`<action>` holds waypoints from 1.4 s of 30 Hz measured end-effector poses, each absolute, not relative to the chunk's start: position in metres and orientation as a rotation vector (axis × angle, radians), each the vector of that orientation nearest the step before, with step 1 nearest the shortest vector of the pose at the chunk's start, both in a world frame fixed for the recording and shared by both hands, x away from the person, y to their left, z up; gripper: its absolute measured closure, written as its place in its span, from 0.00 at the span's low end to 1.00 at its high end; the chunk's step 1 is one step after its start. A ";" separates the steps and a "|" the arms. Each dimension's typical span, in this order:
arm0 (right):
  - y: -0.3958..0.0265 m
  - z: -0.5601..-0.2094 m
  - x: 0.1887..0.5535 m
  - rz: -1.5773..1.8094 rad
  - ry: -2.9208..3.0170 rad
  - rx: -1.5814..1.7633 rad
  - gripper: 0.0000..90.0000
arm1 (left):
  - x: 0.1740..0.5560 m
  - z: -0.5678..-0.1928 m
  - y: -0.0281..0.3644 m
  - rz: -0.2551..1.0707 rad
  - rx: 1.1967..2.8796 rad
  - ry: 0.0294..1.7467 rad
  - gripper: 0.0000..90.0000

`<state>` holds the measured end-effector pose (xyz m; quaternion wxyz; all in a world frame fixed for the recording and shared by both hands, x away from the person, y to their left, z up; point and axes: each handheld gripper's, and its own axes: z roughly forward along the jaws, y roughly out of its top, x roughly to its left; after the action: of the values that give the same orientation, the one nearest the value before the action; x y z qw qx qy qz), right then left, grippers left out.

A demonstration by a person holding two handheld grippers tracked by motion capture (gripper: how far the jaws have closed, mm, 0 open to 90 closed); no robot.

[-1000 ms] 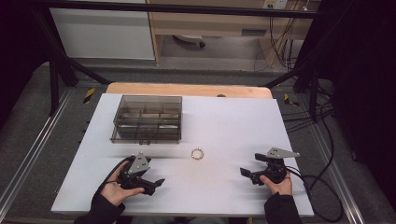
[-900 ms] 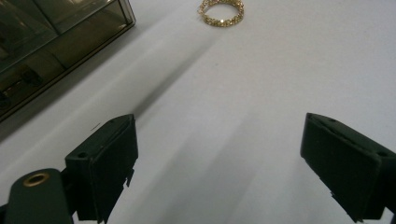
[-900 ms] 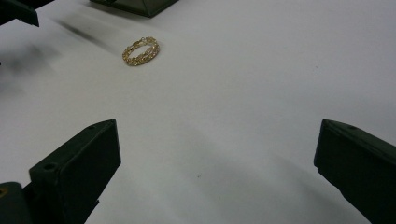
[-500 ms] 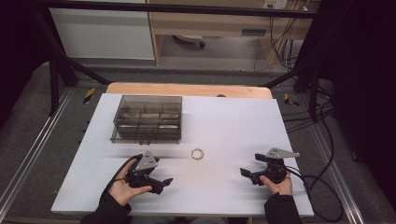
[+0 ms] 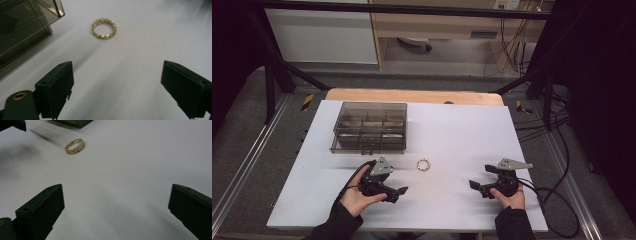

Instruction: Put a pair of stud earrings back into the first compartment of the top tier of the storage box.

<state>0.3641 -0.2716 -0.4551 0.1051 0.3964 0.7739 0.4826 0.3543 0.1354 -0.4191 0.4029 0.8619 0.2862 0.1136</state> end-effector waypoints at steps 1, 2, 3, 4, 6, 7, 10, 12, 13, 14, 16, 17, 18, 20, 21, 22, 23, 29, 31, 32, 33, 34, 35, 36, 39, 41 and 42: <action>-0.272 -0.455 0.364 1.422 2.281 1.168 0.01 | 0.355 -0.419 0.133 0.288 2.178 0.723 0.13; -0.272 -0.455 0.364 1.423 2.281 1.167 0.01 | 0.355 -0.419 0.130 0.288 2.181 0.721 0.13; -0.272 -0.455 0.364 1.423 2.280 1.167 0.01 | 0.356 -0.419 0.127 0.289 2.184 0.717 0.13; -0.272 -0.455 0.364 1.423 2.279 1.167 0.01 | 0.356 -0.419 0.124 0.286 2.188 0.716 0.13; -0.272 -0.455 0.364 1.423 2.280 1.166 0.01 | 0.358 -0.419 0.118 0.277 2.194 0.712 0.14; -0.272 -0.455 0.364 1.422 2.280 1.168 0.01 | 0.359 -0.419 0.115 0.277 2.198 0.711 0.14; -0.272 -0.455 0.364 1.425 2.281 1.165 0.01 | 0.361 -0.421 0.107 0.272 2.217 0.708 0.17; -0.272 -0.455 0.364 1.425 2.279 1.165 0.01 | 0.364 -0.422 0.102 0.263 2.230 0.701 0.18; -0.272 -0.455 0.364 1.425 2.280 1.165 0.01 | 0.365 -0.422 0.100 0.252 2.235 0.700 0.18; -0.272 -0.455 0.364 1.425 2.281 1.166 0.01 | 0.366 -0.423 0.098 0.239 2.241 0.698 0.19; -0.272 -0.455 0.364 1.424 2.282 1.165 0.01 | 0.368 -0.424 0.093 0.235 2.246 0.697 0.20; -0.272 -0.455 0.364 1.425 2.281 1.165 0.01 | 0.368 -0.425 0.091 0.237 2.246 0.698 0.20; -0.272 -0.455 0.364 1.425 2.281 1.165 0.01 | 0.369 -0.425 0.089 0.234 2.253 0.698 0.21; -0.272 -0.455 0.364 1.425 2.281 1.165 0.01 | 0.371 -0.425 0.085 0.225 2.257 0.700 0.22; -0.272 -0.455 0.364 1.425 2.282 1.164 0.01 | 0.373 -0.425 0.081 0.227 2.258 0.702 0.24; -0.272 -0.455 0.364 1.424 2.282 1.164 0.01 | 0.373 -0.425 0.081 0.227 2.258 0.702 0.25; -0.272 -0.455 0.364 1.424 2.282 1.164 0.01 | 0.375 -0.425 0.080 0.226 2.254 0.708 0.25; -0.272 -0.455 0.364 1.423 2.283 1.162 0.01 | 0.384 -0.425 0.073 0.208 2.239 0.727 0.32; -0.272 -0.455 0.364 1.423 2.283 1.163 0.01 | 0.386 -0.425 0.071 0.204 2.233 0.737 0.34; -0.272 -0.455 0.364 1.424 2.282 1.162 0.01 | 0.389 -0.426 0.070 0.188 2.225 0.748 0.37; -0.272 -0.455 0.364 1.424 2.282 1.162 0.01 | 0.389 -0.426 0.070 0.188 2.225 0.748 0.38; -0.272 -0.455 0.364 1.423 2.283 1.162 0.01 | 0.389 -0.426 0.069 0.184 2.224 0.746 0.38; -0.272 -0.455 0.364 1.421 2.283 1.162 0.01 | 0.390 -0.426 0.069 0.189 2.226 0.745 0.40; -0.272 -0.455 0.364 1.420 2.284 1.161 0.01 | 0.391 -0.426 0.067 0.196 2.226 0.748 0.42; -0.272 -0.455 0.364 1.421 2.284 1.162 0.01 | 0.393 -0.426 0.064 0.223 2.232 0.751 0.46; -0.272 -0.455 0.364 1.421 2.284 1.161 0.01 | 0.395 -0.426 0.061 0.228 2.235 0.755 0.49; -0.272 -0.455 0.364 1.422 2.283 1.161 0.01 | 0.396 -0.426 0.060 0.232 2.236 0.754 0.50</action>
<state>0.3639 -0.2717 -0.4550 0.1057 0.3942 0.7750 0.4825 0.3958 0.0597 -0.4265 0.3758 0.8738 0.2948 0.0908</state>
